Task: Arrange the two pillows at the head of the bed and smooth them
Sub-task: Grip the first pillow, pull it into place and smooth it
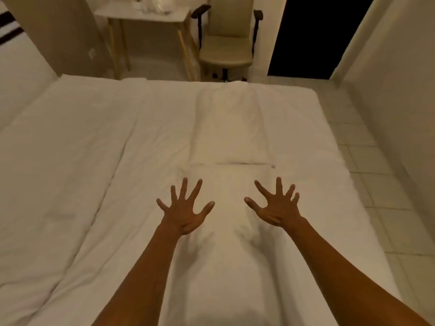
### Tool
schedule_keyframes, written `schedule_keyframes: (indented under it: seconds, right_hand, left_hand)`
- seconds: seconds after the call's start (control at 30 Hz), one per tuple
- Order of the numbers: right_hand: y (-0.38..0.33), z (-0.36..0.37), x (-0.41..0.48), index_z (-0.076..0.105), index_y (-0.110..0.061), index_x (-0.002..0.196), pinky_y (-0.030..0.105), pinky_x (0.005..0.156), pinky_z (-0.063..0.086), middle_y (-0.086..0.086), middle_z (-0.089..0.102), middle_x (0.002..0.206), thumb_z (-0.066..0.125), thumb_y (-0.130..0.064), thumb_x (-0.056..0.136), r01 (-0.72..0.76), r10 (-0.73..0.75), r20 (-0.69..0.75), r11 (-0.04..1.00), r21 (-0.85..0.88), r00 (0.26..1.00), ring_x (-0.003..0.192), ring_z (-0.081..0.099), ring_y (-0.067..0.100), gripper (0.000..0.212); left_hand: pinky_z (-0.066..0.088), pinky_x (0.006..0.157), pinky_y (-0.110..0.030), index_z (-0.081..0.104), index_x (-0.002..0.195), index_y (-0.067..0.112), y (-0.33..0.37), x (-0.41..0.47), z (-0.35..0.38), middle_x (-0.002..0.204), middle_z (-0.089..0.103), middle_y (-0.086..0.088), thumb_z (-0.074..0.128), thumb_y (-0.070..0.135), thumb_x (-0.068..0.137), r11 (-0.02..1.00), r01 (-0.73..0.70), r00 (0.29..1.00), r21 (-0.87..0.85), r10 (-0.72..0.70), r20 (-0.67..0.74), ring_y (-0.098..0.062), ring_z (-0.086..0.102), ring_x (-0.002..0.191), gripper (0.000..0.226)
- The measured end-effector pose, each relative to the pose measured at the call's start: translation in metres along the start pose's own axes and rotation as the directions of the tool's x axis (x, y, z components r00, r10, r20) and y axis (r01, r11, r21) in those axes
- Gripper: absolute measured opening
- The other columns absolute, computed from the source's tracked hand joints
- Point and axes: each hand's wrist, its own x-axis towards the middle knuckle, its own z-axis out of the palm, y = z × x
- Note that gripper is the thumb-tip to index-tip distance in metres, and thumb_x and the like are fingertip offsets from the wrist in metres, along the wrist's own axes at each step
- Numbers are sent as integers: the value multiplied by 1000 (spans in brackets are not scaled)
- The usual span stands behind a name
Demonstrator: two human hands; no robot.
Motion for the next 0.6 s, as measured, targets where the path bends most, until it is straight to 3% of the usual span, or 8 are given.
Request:
schedule_keyframes:
  seconds: [0.2, 0.3, 0.43, 0.6]
  right_hand:
    - [60, 149, 54, -11, -61, 147, 68, 116, -1, 11, -19, 165, 24, -101, 63, -164, 155, 106, 983, 86, 982, 145, -13, 57, 100]
    - [82, 233, 67, -24, -68, 137, 68, 117, 6, 7, -19, 165, 33, -100, 64, -178, 177, 27, 953, 245, 984, 146, -7, 56, 98]
    - [87, 282, 84, -19, -61, 145, 65, 119, 4, 13, -13, 166, 37, -93, 70, -104, 162, -201, 957, 272, 966, 147, -5, 54, 99]
    - [88, 285, 86, -13, -58, 149, 64, 120, 4, 17, -7, 166, 40, -91, 73, -62, 138, -247, 955, 291, 959, 149, -4, 50, 99]
  left_hand:
    - [-4, 111, -75, -17, 146, 58, -44, 54, 164, 163, -25, 8, 18, 91, 76, 989, 138, 985, -53, -132, 115, -34, -16, 151, 84]
    - [1, 112, -74, -11, 148, 58, -52, 65, 242, 163, -22, 12, 25, 95, 72, 984, 112, 990, -136, -122, -71, -30, -19, 151, 91]
    - [10, 112, -71, 7, 154, 49, -69, 80, 291, 167, -5, 8, 28, 93, 75, 996, 77, 930, -52, -90, -358, -28, -6, 153, 92]
    - [14, 113, -70, 6, 154, 49, -74, 86, 290, 167, -4, 8, 32, 92, 74, 997, 62, 934, -48, -75, -349, -25, -5, 153, 94]
